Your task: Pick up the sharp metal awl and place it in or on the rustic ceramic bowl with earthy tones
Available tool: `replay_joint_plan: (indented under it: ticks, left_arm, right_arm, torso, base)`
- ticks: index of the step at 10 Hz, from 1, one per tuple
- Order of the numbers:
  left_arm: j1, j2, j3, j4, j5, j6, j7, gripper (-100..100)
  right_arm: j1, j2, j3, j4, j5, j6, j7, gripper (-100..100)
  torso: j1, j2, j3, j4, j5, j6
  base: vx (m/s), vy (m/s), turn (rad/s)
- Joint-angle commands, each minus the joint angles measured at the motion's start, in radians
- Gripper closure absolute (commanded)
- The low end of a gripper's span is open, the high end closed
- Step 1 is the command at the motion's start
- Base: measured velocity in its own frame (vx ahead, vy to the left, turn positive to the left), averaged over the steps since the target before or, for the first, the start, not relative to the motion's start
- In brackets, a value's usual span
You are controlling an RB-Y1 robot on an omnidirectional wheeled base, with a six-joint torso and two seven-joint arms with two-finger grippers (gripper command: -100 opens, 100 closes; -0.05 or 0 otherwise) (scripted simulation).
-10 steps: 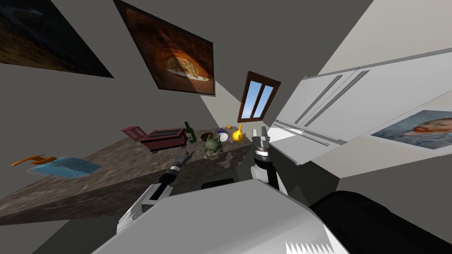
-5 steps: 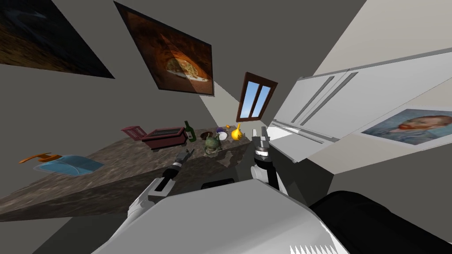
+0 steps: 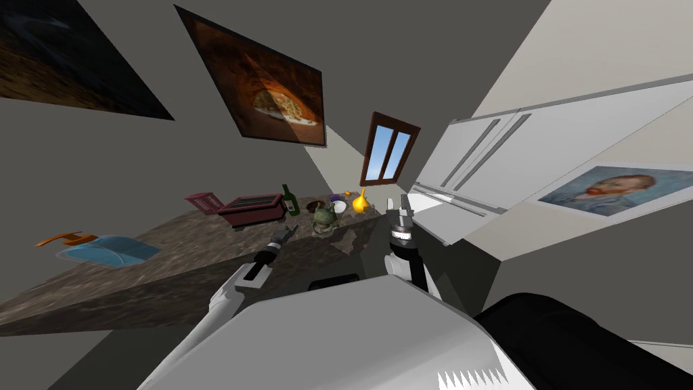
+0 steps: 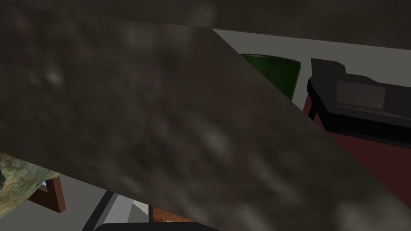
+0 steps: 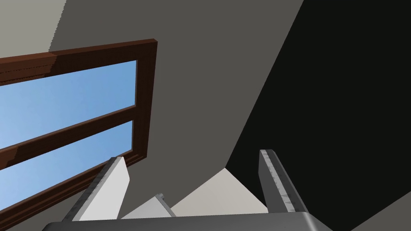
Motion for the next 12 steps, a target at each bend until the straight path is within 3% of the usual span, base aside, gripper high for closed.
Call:
replay_joint_plan:
  ticks: [1, 2, 3, 4, 6, 7, 8, 9, 10, 12]
  left_arm:
    - [-0.019, 0.0, -0.002, 0.04, 0.007, -0.002, -0.008, -100]
    - [-0.066, 0.018, -0.018, 0.077, 0.055, -0.004, -0.037, -100]
    - [-0.087, 0.018, -0.018, 0.118, 0.056, -0.004, -0.037, -100]
    - [-0.125, 0.036, -0.034, 0.153, 0.098, -0.005, -0.066, -100]
    - [-0.156, 0.036, -0.034, 0.197, 0.105, -0.005, -0.066, -100]
    - [-0.2, 0.054, -0.05, 0.236, 0.153, -0.006, -0.095, -100]
    - [-0.224, 0.054, -0.05, 0.275, 0.154, -0.006, -0.095, -100]
    - [-0.266, 0.072, -0.066, 0.317, 0.196, -0.007, -0.124, -100]
    - [-0.292, 0.072, -0.066, 0.339, 0.203, -0.007, -0.124, -100]
    - [-0.287, 0.068, -0.064, 0.343, 0.2, -0.008, -0.126, -100]
  right_arm:
    - [0.0, 0.0, 0.0, 0.0, 0.0, 0.0, 0.0, 0]
    - [0.0, 0.0, 0.0, 0.0, 0.0, 0.0, 0.0, 0]
    - [0.0, 0.0, 0.0, 0.0, 0.0, 0.0, 0.0, 0]
    - [0.0, 0.0, 0.0, 0.0, 0.0, 0.0, 0.0, 0]
    - [0.0, 0.0, 0.0, 0.0, 0.0, 0.0, 0.0, 0]
    - [0.0, 0.0, 0.0, 0.0, 0.0, 0.0, 0.0, 0]
    - [0.0, 0.0, 0.0, 0.0, 0.0, 0.0, 0.0, 0]
    - [0.0, 0.0, 0.0, 0.0, 0.0, 0.0, 0.0, 0]
    - [0.0, 0.0, 0.0, 0.0, 0.0, 0.0, 0.0, 0]
    - [0.0, 0.0, 0.0, 0.0, 0.0, 0.0, 0.0, 0]
  torso:
    - [0.0, 0.0, 0.0, 0.0, 0.0, 0.0]
    - [0.001, -0.001, -0.001, 0.0, 0.0, 0.0]
    - [0.0, 0.0, 0.0, 0.0, 0.0, 0.0]
    - [0.0, 0.0, 0.0, 0.0, 0.0, 0.0]
    - [0.0, 0.001, 0.001, 0.0, 0.0, 0.0]
    - [0.001, -0.001, 0.0, 0.0, 0.0, 0.0]
    - [0.001, 0.0, 0.0, 0.0, 0.0, 0.0]
    - [0.001, 0.0, 0.0, 0.0, 0.0, 0.0]
    - [0.001, 0.002, 0.001, 0.0, 0.0, 0.0]
    - [0.001, -0.001, 0.0, 0.0, 0.0, -0.001]
  base:
    - [-0.033, 0.0, 0.002]
    - [-0.066, -0.007, -0.055]
    - [-0.078, -0.012, -0.041]
    - [-0.107, -0.021, -0.067]
    - [-0.061, -0.004, -0.011]
    - [-0.065, -0.008, -0.053]
    - [-0.067, -0.006, -0.042]
    - [-0.106, -0.008, -0.06]
    - [-0.092, -0.01, -0.036]
    - [-0.021, -0.005, 0.001]
